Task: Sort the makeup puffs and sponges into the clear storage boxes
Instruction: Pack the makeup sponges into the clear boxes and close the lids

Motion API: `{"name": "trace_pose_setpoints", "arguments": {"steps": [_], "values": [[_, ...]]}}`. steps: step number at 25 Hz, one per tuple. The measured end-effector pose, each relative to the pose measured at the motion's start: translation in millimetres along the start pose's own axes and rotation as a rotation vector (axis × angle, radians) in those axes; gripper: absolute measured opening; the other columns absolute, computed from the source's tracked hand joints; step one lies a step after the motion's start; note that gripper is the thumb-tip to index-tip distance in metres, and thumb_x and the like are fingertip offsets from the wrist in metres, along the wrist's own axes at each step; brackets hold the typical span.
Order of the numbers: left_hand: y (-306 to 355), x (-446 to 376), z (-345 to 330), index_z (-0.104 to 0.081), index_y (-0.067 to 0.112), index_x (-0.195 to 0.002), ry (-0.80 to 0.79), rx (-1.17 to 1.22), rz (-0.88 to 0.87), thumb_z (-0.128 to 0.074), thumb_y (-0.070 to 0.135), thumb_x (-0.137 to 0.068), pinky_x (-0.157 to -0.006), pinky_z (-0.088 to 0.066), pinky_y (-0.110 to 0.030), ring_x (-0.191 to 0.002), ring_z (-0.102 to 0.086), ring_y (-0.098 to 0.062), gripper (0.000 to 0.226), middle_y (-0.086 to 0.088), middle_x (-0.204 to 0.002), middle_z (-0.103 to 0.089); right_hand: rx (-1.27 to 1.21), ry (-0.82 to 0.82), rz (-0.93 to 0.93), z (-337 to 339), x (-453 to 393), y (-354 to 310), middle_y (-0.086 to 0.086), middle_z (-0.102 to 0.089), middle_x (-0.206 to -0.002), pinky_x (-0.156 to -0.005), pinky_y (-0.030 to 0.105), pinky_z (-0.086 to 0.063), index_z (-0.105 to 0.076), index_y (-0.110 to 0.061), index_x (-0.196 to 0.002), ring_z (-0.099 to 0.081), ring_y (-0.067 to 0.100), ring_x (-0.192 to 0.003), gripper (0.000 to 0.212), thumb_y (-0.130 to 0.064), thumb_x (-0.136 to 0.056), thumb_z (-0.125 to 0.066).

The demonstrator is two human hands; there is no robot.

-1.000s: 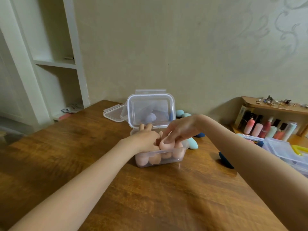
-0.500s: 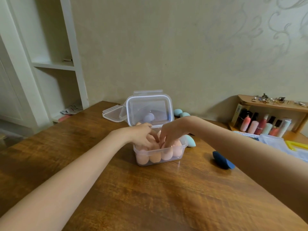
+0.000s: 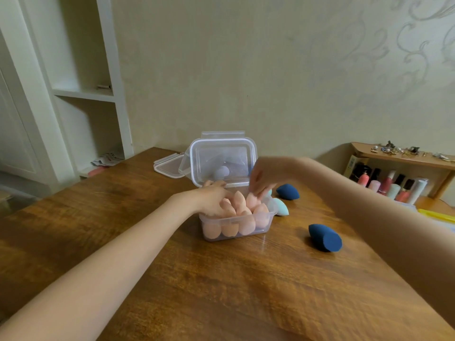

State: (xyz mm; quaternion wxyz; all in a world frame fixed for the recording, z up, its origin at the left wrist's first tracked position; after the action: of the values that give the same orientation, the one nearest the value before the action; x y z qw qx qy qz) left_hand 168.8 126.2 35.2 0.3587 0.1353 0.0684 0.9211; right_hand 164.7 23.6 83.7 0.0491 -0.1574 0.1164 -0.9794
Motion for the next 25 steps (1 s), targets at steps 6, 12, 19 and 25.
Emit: {"name": "trace_pose_setpoints", "arguments": {"steps": [6,12,19,25], "values": [[3.7,-4.4,1.7,-0.045,0.042,-0.131,-0.053,0.022,-0.037,-0.055,0.037,-0.087,-0.096,-0.038,-0.039,-0.126,-0.036,-0.029,0.045,-0.005,-0.13,-0.043,0.449,-0.044,0.048,-26.8,-3.7,3.8,0.0,-0.061,-0.118,-0.092,0.026,-0.045,-0.056,-0.017,-0.123,-0.056,0.017,-0.105,0.043,-0.025,-0.082,-0.069],[11.8,1.6,-0.7,-0.049,0.041,-0.13,-0.078,-0.004,-0.027,-0.049,0.03,-0.094,-0.113,-0.015,-0.05,-0.145,0.008,-0.032,0.037,-0.007,-0.158,-0.01,0.523,-0.03,0.047,-43.9,-19.8,5.2,0.006,-0.059,-0.107,-0.078,0.027,-0.044,-0.057,-0.013,-0.114,-0.054,0.019,-0.096,0.025,-0.022,-0.09,-0.056],[3.7,-8.0,-6.9,-0.045,0.043,-0.132,-0.084,-0.035,-0.023,-0.05,0.037,-0.092,-0.112,-0.017,-0.056,-0.145,0.003,-0.036,0.041,-0.01,-0.158,-0.001,0.621,0.02,0.081,-54.0,-25.3,-4.9,0.005,-0.054,-0.091,-0.075,0.029,-0.033,-0.059,-0.01,-0.11,-0.046,0.017,-0.084,0.022,-0.018,-0.095,-0.046],[-25.9,17.0,44.7,-0.055,0.026,-0.127,0.221,0.451,-0.105,-0.059,0.028,-0.09,-0.096,-0.037,-0.019,-0.119,-0.047,-0.004,0.037,0.012,-0.126,-0.054,0.156,0.198,0.086,13.4,-2.0,-1.1,-0.01,-0.055,-0.076,-0.061,0.015,-0.04,-0.062,-0.016,-0.089,-0.053,0.014,-0.079,0.013,-0.024,-0.082,-0.068]]}}
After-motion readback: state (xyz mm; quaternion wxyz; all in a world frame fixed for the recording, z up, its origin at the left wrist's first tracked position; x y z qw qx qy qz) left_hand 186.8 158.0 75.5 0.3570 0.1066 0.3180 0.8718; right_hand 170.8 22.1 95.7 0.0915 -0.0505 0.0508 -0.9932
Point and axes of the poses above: each hand's wrist, its own x-axis away from the middle knuckle, its own z-axis out of the back of the hand, y = z × x, the point moved 8 cm from there along -x, towards the middle knuckle
